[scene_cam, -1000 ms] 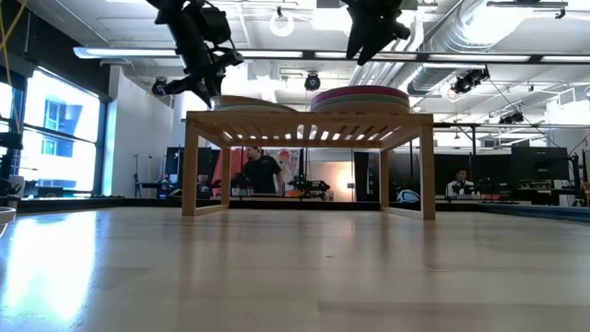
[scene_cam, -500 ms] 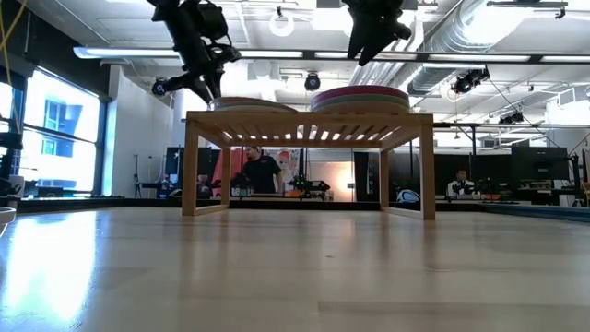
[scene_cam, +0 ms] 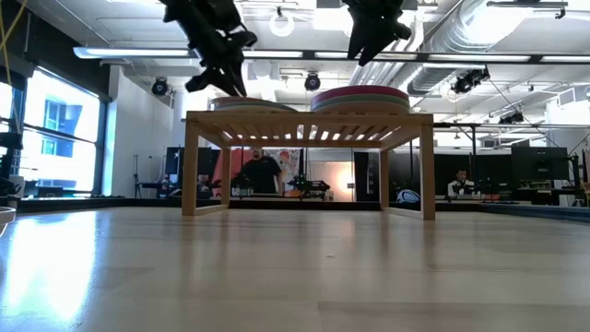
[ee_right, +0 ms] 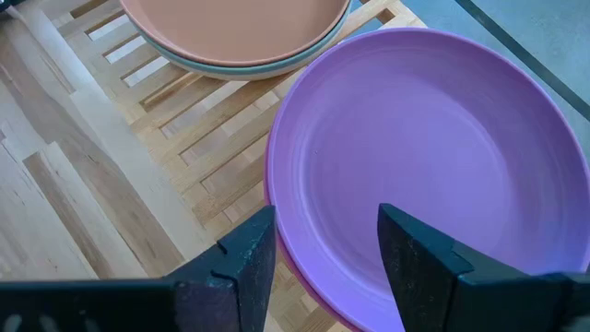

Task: Place and stack plates onto a shelf
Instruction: Stack the brown plate on the light green plate on the shelf, then stack the white plate on the brown plate on the shelf

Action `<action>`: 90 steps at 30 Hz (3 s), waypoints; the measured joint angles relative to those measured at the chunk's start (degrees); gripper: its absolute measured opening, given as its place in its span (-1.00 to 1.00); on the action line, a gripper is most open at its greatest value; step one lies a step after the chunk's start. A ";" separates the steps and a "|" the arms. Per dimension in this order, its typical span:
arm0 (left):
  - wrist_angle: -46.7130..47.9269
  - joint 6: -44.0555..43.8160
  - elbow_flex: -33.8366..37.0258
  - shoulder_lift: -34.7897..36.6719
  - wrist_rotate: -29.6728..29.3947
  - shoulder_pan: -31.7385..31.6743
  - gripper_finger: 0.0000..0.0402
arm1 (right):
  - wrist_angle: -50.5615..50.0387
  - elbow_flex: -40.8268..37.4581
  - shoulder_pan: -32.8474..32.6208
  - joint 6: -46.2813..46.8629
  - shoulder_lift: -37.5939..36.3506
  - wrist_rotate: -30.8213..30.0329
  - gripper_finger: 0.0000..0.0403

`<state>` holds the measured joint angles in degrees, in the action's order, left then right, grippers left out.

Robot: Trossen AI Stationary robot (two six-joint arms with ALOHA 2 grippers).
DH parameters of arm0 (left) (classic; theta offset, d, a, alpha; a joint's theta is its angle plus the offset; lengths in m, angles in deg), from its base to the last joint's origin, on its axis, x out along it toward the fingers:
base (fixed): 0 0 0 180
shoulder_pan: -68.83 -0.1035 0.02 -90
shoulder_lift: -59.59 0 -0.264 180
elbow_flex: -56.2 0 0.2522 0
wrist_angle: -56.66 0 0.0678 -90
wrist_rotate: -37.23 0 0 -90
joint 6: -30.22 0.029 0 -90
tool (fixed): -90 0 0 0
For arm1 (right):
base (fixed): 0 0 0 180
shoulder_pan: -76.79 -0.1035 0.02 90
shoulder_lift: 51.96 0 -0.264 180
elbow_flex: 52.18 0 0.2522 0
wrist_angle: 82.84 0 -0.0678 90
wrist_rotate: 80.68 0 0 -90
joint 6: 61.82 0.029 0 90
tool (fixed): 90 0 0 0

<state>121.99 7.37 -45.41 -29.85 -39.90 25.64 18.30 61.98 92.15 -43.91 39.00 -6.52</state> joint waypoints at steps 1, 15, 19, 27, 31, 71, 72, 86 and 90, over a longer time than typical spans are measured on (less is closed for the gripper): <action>0.43 0.01 0.06 -0.60 -0.84 0.43 -0.73 | 0.01 0.00 0.00 0.02 0.00 0.00 -0.17; 3.27 -0.51 -0.16 -6.29 -1.29 1.34 -0.74 | -0.19 0.00 0.00 0.00 0.00 -0.02 -0.17; 1.94 0.02 -0.03 -5.86 -1.49 1.36 -0.74 | -0.47 0.00 0.00 0.00 0.00 -0.02 -0.17; 1.43 0.01 0.06 -0.53 -1.60 1.21 -0.74 | -0.49 0.00 0.00 0.00 0.00 0.00 -0.17; 3.55 -0.43 -0.02 4.04 -1.50 2.24 -0.74 | -0.50 0.00 -0.02 0.05 0.00 0.40 -0.17; 18.33 -17.68 21.13 18.45 -14.73 75.79 -0.74 | -4.41 0.00 -26.93 40.99 0.04 -0.25 -0.17; 16.87 -19.58 22.45 18.42 -14.76 76.67 -0.74 | -4.32 0.00 -27.72 42.09 0.04 -0.76 -0.17; -0.30 -25.64 37.64 18.42 -15.36 83.40 -0.74 | -3.32 0.00 -33.49 46.78 0.16 -6.19 -0.17; -4.49 -26.42 40.84 18.41 -15.21 83.87 -0.74 | -3.13 0.02 -33.79 46.80 0.62 -6.96 -0.17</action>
<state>117.50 -19.05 -4.56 -11.43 -55.11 109.52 15.17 62.00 58.36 2.89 39.62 -13.48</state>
